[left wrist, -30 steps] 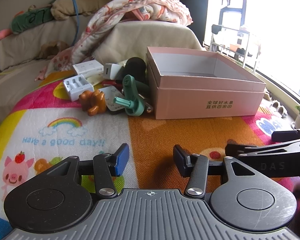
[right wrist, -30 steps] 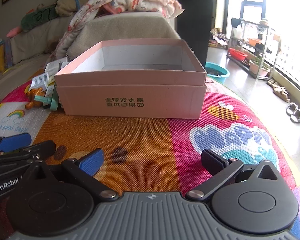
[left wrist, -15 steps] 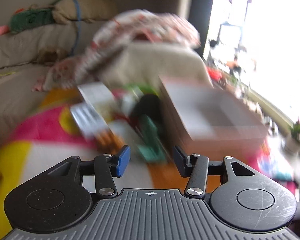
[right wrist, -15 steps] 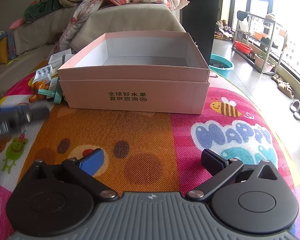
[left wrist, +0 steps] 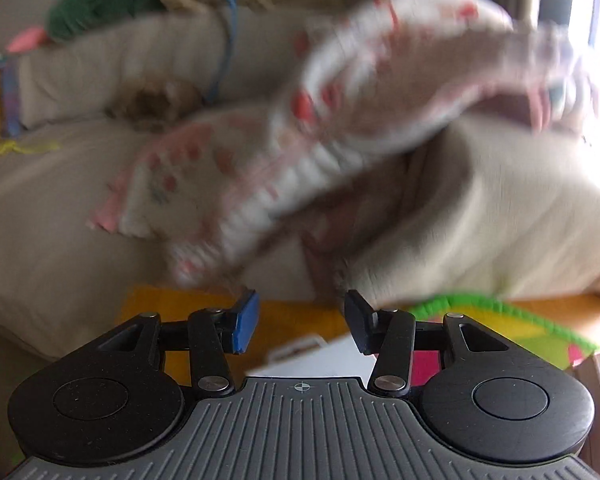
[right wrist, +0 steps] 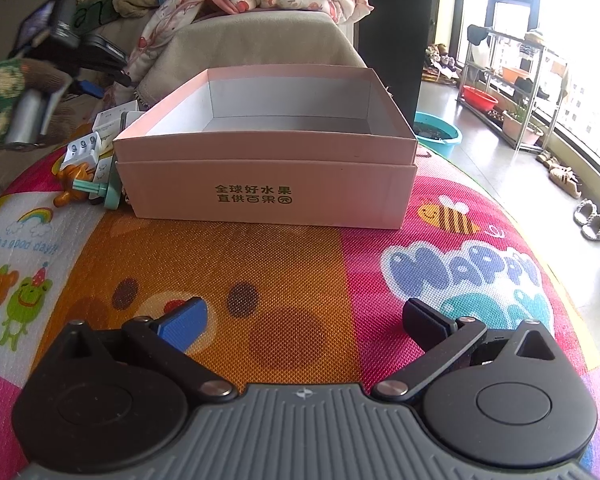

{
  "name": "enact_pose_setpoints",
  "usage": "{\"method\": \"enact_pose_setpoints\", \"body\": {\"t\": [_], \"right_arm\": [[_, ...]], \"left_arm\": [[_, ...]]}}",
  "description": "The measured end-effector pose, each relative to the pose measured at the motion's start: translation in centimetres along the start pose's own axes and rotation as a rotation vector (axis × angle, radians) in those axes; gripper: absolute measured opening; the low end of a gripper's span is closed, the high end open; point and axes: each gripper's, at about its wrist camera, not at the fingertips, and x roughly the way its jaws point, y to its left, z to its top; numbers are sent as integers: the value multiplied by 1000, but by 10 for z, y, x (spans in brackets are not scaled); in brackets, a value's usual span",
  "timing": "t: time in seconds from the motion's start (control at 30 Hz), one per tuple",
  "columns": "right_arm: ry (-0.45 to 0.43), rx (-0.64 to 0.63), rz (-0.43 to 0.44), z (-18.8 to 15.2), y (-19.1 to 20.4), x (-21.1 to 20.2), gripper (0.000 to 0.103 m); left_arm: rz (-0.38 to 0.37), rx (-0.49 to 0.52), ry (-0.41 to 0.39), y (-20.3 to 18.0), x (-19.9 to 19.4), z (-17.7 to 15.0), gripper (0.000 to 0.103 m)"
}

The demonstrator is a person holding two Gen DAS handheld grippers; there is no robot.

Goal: Organize rigid objects

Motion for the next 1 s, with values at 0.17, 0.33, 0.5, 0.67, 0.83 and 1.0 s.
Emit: {"method": "enact_pose_setpoints", "body": {"t": [0.17,0.33,0.5,0.67,0.83,1.0], "right_arm": [[0,-2,6,0,0,0,103],[0,-45,47,2,5,-2,103],[-78,-58,114,6,24,-15,103],[-132,-176,229,22,73,-15,103],[-148,-215,210,48,107,10,93],[-54,-194,243,49,104,27,33]], "left_arm": [[-134,2,82,12,-3,-15,44],[-183,61,74,23,-38,-48,46],[-277,55,80,32,-78,-87,46],[-392,20,98,38,-119,-133,43],[-549,-70,139,48,-148,-169,41],[-517,-66,-5,64,-208,-185,41]]}}
